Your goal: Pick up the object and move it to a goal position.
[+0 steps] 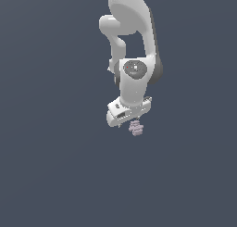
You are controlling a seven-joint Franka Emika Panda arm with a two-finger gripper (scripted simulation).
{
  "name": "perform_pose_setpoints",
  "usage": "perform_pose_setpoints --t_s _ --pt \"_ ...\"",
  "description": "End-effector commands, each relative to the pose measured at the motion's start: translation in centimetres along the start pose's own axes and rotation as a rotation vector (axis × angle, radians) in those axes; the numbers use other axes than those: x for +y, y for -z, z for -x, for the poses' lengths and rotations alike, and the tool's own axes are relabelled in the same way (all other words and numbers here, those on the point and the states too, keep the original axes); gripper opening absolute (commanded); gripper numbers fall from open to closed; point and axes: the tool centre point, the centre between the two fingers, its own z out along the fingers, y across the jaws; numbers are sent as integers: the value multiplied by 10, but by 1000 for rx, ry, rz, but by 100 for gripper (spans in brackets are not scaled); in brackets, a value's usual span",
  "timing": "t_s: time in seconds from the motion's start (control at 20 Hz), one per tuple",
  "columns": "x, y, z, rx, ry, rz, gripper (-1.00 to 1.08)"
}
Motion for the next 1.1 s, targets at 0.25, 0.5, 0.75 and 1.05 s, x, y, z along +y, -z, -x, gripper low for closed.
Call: perform_pose_setpoints --t_s 0.25,0.5,0.75,1.05 --pt "-31 -20 -6 3 225 2 100" --pt "-43 -28 -8 5 310 2 100" --pt "-48 -31 -9 6 345 2 100" --pt "-47 -36 -8 6 341 2 100"
